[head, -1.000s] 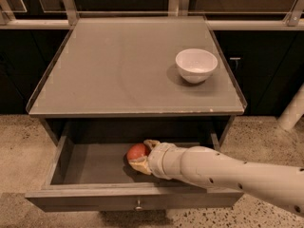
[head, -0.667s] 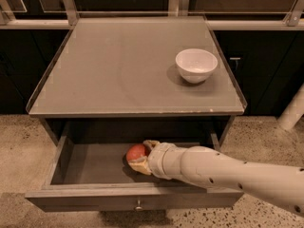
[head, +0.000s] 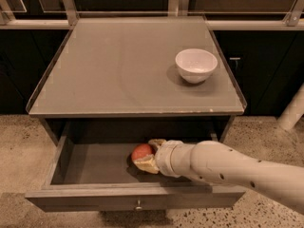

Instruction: Pick apple from top drawer and place on counter

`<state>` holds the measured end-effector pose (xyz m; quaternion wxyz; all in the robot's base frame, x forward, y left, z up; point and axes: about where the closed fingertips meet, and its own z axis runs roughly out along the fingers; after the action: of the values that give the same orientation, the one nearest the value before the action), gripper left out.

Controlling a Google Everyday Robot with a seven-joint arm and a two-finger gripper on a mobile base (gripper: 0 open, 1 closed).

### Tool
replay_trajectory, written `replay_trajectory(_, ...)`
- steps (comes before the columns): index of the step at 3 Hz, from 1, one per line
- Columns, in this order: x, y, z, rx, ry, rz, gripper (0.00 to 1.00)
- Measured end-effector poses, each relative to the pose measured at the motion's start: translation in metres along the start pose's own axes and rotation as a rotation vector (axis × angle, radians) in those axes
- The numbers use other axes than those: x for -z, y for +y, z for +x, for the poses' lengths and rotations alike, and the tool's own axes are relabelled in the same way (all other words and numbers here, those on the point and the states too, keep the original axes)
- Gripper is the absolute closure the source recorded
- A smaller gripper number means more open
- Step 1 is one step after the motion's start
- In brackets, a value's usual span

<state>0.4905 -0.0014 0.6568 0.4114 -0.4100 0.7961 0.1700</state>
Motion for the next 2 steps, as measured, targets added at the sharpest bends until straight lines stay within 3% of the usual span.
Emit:
replay_trajectory(1,0.041,-0.013,-0.007,-0.002,0.014,0.061,1.0)
replay_trajectory(2,0.086,-0.025,-0.023,0.022,0.013,0.153,1.0)
